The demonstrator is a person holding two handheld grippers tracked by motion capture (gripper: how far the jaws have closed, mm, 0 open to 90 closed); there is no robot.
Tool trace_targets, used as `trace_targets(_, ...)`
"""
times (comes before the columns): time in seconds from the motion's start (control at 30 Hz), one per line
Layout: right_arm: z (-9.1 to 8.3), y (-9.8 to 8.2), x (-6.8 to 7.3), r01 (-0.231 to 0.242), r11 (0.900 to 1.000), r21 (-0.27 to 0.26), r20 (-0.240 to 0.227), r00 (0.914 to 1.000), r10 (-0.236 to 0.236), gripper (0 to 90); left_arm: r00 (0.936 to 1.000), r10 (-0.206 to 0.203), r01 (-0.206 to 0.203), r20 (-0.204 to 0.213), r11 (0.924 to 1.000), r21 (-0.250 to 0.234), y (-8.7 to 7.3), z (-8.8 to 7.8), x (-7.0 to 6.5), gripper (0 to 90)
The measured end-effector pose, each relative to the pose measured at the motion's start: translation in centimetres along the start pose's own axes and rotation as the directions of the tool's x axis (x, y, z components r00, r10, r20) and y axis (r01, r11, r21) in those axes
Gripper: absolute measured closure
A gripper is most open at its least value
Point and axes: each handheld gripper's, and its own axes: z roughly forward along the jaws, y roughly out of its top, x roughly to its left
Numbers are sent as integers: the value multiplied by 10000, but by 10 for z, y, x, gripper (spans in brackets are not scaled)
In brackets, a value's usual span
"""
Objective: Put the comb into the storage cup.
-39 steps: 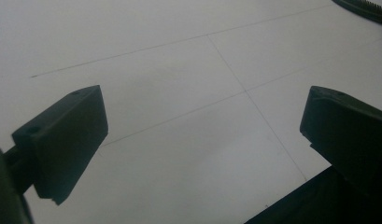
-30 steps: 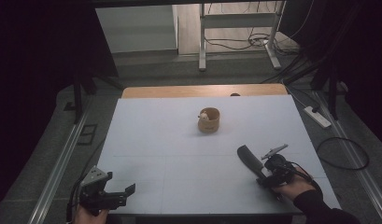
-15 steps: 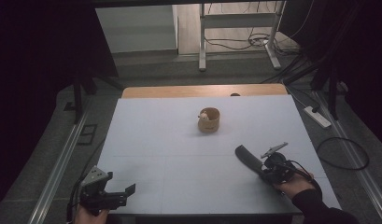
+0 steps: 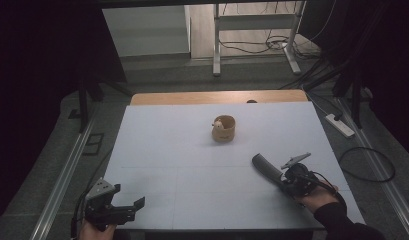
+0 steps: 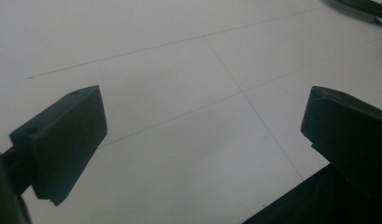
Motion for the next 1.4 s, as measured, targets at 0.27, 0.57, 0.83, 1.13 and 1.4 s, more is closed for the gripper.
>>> trace_targets(0.27,-8,0,-1,56,9985,-545,176,9998,-46,724,9999,43,-42,147,10000,-74,2,0,-1,0)
trace_targets(0.57,-17,1,-2,380,9913,-1264,332,9989,-340,724,9980,436,-424,455,9987,-267,12,4,-6,0)
trace_targets(0.83,-22,2,-1,529,9847,-1662,589,9973,-436,724,9918,815,-784,986,9963,-352,24,15,-11,0)
trace_targets(1.13,-29,2,1,695,9714,-2270,694,9961,-551,724,9886,797,-751,1279,9963,-407,42,23,-11,0)
trace_targets(1.4,-34,5,5,898,9558,-2800,634,9952,-749,724,9812,1056,-1005,1616,9942,-393,64,38,-23,0)
